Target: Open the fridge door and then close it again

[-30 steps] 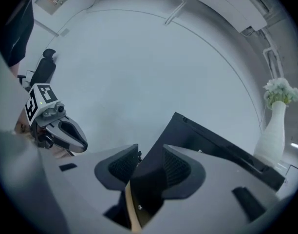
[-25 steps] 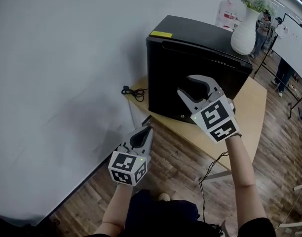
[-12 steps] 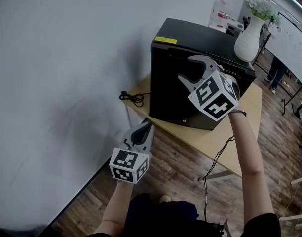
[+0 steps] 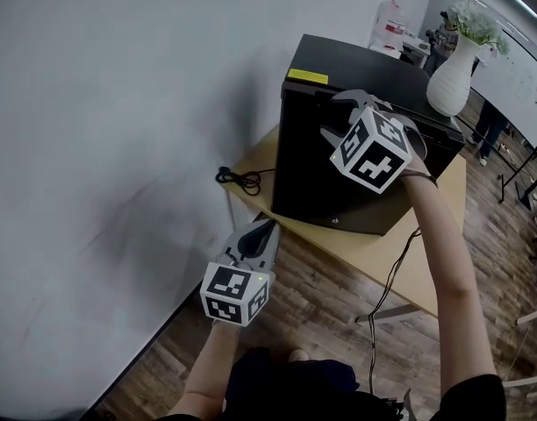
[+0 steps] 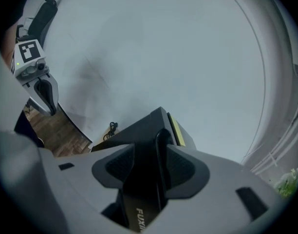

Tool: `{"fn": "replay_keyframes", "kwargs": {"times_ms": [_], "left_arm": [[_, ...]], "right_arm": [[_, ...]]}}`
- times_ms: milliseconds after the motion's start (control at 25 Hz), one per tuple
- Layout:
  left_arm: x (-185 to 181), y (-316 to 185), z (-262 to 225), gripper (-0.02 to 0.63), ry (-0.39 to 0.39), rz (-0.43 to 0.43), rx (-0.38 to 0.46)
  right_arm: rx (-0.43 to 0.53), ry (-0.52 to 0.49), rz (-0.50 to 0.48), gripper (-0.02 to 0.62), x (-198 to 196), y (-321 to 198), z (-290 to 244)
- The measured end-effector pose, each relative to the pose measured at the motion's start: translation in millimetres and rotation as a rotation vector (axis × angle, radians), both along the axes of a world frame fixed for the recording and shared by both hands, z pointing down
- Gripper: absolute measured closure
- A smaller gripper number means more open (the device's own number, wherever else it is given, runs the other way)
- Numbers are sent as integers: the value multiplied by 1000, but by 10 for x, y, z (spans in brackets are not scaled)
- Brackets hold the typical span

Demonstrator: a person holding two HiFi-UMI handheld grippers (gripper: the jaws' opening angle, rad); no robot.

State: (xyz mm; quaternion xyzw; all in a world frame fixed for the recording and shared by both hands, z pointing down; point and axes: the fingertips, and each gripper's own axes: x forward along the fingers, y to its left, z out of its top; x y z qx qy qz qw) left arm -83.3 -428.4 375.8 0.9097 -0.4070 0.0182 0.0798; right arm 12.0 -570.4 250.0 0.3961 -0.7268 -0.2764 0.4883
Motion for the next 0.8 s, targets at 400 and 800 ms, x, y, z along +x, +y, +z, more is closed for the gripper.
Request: {"fn": "replay_keyframes", "kwargs": {"times_ms": [400, 800], "left_arm": [[-138, -58, 42, 597, -1, 12, -14], [-201, 9, 149, 597, -12, 52, -35]], "right_arm": [[37, 127, 97, 448, 21, -158, 86], [63, 159, 143, 437, 12, -171, 136]]}}
